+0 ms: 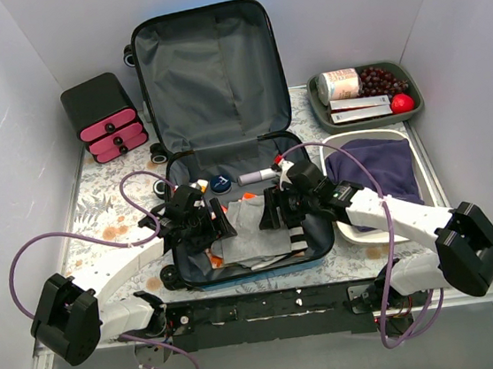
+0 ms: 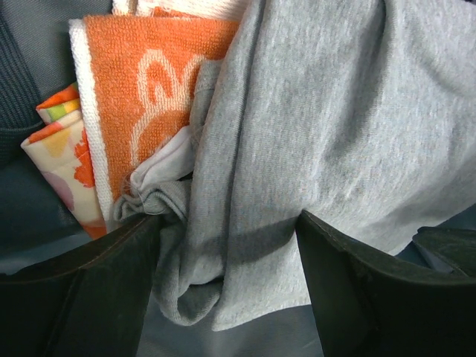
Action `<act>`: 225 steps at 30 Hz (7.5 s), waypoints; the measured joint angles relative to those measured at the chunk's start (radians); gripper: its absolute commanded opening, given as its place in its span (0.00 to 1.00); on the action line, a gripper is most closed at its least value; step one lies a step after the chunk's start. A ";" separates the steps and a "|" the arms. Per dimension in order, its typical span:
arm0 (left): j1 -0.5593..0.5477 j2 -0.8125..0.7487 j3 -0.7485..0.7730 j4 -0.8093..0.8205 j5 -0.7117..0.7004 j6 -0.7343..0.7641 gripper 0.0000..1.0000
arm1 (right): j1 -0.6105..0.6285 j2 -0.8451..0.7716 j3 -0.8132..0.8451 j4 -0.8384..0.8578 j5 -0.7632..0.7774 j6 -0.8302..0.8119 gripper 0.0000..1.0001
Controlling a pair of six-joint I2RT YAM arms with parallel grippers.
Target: Open, take out, and arrange the luggage
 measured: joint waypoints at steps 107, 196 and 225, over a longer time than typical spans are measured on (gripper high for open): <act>-0.002 -0.175 0.243 -0.199 -0.215 0.027 0.98 | -0.737 -0.505 -0.137 -0.041 0.613 0.148 0.01; -0.002 -0.257 0.074 -0.215 -0.164 -0.077 0.98 | 0.017 -0.056 0.113 -0.328 0.154 -0.388 0.98; -0.002 -0.257 0.074 -0.238 -0.183 -0.087 0.98 | 0.031 0.027 0.136 -0.275 0.228 -0.181 0.84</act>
